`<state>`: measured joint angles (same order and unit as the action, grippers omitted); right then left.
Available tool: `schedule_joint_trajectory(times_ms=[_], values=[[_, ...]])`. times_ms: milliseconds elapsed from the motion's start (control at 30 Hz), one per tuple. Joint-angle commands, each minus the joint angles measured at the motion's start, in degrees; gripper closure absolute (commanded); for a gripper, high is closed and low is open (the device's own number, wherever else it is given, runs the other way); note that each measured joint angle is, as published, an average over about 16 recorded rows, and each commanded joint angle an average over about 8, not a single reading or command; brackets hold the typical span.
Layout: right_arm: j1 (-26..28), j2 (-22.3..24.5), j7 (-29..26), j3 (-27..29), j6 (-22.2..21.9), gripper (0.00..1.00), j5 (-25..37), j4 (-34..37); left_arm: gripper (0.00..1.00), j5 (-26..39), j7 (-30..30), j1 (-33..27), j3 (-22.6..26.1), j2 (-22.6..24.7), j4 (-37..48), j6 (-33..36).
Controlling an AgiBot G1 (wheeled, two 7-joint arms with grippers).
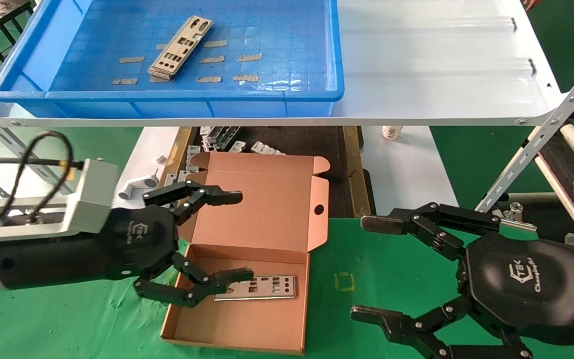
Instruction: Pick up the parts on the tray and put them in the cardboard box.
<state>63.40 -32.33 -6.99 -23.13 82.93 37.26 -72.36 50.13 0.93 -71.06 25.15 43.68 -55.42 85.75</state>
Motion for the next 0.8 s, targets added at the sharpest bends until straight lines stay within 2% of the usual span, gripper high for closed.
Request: schedule_joint_trajectory(times_ms=[33,500,800], values=[[0.0,0.0,0.0,0.0,0.0,0.0,0.0,0.0,0.0,-1.06,-1.5,1.22,-1.17,-1.11,-2.33,-0.01],[0.0,0.0,0.0,0.0,-0.01,0.0,0.0,0.0,0.0,-8.05,-11.27,9.22,-8.87,-8.42,-17.66,-0.03],[-0.01,0.01,0.01,0.0,-0.02,0.0,0.0,0.02,0.0,-9.27,-12.35,10.48,-10.09,-9.54,-19.99,-0.03]])
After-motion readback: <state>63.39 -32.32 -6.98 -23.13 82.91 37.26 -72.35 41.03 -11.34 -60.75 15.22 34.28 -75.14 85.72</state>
